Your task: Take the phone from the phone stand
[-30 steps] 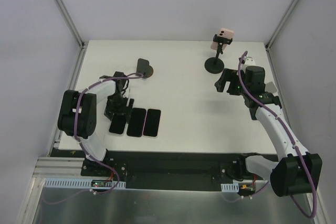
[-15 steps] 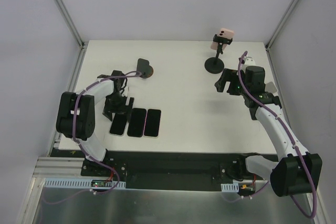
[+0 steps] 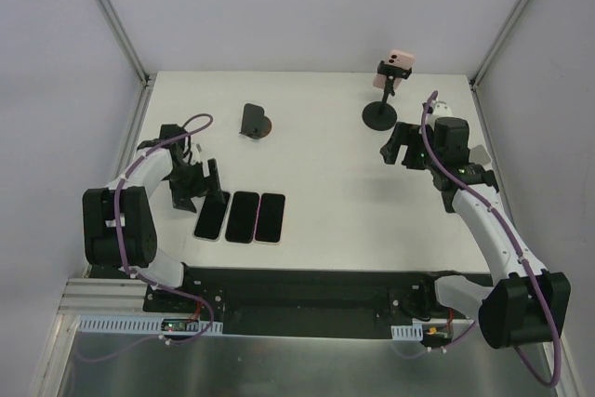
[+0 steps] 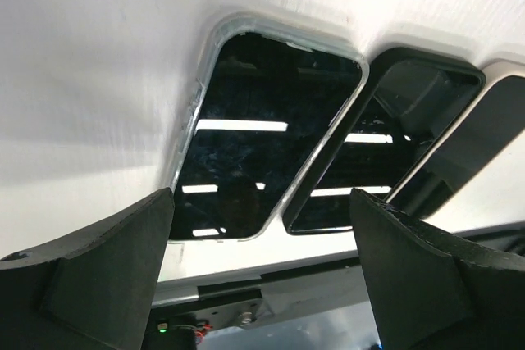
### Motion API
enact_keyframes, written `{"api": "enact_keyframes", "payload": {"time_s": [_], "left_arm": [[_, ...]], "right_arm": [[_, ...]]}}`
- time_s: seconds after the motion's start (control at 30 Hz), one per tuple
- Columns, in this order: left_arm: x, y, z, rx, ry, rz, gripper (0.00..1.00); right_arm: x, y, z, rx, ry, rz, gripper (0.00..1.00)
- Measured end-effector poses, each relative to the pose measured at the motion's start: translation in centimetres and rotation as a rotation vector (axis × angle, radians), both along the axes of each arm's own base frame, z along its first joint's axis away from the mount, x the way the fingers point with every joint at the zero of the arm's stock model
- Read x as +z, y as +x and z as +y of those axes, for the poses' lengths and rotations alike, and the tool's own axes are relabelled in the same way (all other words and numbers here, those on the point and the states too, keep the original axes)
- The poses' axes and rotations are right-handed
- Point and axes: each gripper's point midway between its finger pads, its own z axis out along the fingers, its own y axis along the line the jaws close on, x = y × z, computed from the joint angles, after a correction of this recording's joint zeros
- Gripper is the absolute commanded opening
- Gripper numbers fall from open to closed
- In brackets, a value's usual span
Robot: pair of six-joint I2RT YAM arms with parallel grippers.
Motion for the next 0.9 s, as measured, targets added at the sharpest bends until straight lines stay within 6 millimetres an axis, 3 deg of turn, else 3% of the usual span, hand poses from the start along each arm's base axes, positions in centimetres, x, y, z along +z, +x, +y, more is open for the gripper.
{"api": "enact_keyframes", "payload": {"time_s": [0.2, 0.57, 0.9], "left_arm": [[-1.4, -1.5, -0.5, 0.073, -0.085, 0.061, 0.86], [-1.6, -1.5, -0.5, 0.105, -0.094, 0.057, 0.87], [0.2, -0.3, 0.9, 0.134, -0.012, -0.052, 0.88]], "right_arm": [[0.0, 0.0, 0.0, 0.000, 0.000, 0.002, 0.96], [-0.1, -0.1, 0.0, 0.000, 0.000, 0.004, 0.96], [-0.1, -0.1, 0.0, 0.000, 0.001, 0.004, 0.96]]}}
